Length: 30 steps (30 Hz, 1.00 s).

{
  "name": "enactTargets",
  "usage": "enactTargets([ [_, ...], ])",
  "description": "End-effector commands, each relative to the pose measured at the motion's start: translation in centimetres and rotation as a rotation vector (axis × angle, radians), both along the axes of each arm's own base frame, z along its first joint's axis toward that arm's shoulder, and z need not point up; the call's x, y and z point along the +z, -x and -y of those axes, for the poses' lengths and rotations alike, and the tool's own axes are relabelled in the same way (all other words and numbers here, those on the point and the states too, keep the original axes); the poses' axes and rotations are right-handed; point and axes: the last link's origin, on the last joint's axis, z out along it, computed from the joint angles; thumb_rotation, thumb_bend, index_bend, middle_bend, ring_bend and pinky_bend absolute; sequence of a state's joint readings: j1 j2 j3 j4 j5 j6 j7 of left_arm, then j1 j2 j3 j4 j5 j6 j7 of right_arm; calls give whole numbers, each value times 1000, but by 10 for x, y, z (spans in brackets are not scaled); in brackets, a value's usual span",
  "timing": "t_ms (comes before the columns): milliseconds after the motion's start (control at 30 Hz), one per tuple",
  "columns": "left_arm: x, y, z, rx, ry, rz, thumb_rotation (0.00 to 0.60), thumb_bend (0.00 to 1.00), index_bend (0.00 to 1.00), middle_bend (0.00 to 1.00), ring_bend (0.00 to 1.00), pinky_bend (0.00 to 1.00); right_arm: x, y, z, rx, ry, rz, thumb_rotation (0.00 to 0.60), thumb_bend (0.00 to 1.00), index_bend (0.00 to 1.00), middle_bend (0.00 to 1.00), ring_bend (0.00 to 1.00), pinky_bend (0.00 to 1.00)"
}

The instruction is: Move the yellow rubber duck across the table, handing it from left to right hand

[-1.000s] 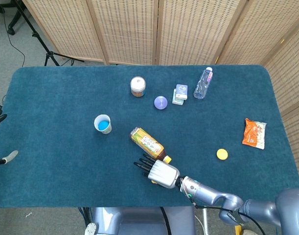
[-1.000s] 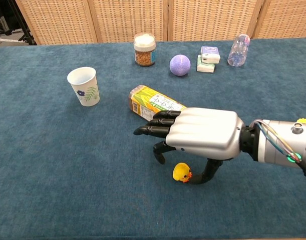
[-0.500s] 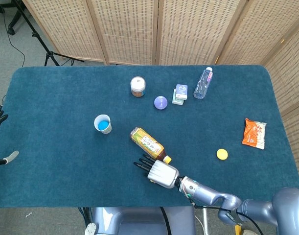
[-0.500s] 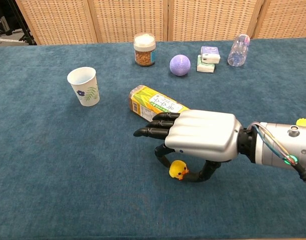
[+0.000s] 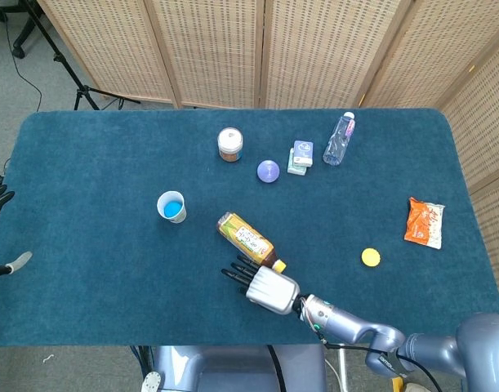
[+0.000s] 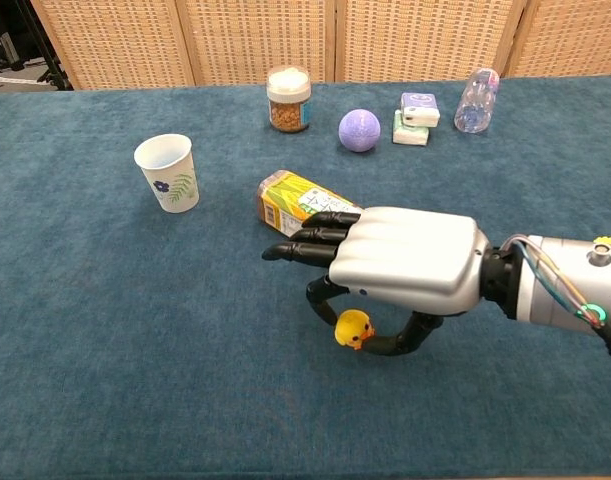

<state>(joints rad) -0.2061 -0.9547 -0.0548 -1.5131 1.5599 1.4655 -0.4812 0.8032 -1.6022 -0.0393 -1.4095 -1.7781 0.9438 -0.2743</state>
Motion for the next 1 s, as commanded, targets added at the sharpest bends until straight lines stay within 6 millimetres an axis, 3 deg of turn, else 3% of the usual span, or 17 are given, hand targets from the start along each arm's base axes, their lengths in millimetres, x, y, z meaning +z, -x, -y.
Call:
enactTargets([
  [33, 0, 0, 0, 1, -1, -1, 600, 206, 18, 0, 0, 0, 13, -3, 3, 5, 27, 31, 600, 414, 475, 0, 0, 0],
  [233, 0, 0, 0, 0, -2, -2, 600, 206, 18, 0, 0, 0, 51, -5, 20, -20, 118, 97, 600, 414, 475, 0, 0, 0],
  [367, -1, -2, 1, -6, -3, -5, 600, 206, 19, 0, 0, 0, 80, 7, 41, -95, 192, 124, 600, 414, 475, 0, 0, 0],
  [400, -1, -2, 2, -8, -3, -6, 600, 206, 18, 0, 0, 0, 87, 12, 47, -123, 211, 128, 600, 414, 475, 0, 0, 0],
  [433, -2, -3, 3, -11, 0, -8, 600, 207, 18, 0, 0, 0, 107, 40, 66, -234, 277, 119, 600, 414, 475, 0, 0, 0],
  [467, -3, -3, 3, -12, -1, -9, 600, 207, 18, 0, 0, 0, 111, 48, 69, -256, 278, 114, 600, 419, 475, 0, 0, 0],
  [700, -4, -6, 3, -14, -2, -11, 600, 206, 18, 0, 0, 0, 112, 113, 81, -406, 274, 36, 600, 453, 475, 0, 0, 0],
  [833, -2, -6, 4, -14, -7, -6, 600, 206, 18, 0, 0, 0, 108, 134, 81, -450, 267, 18, 600, 463, 475, 0, 0, 0],
  [1000, 0, -4, 3, -8, -10, -2, 600, 206, 18, 0, 0, 0, 112, 145, 75, -454, 264, 35, 600, 466, 475, 0, 0, 0],
])
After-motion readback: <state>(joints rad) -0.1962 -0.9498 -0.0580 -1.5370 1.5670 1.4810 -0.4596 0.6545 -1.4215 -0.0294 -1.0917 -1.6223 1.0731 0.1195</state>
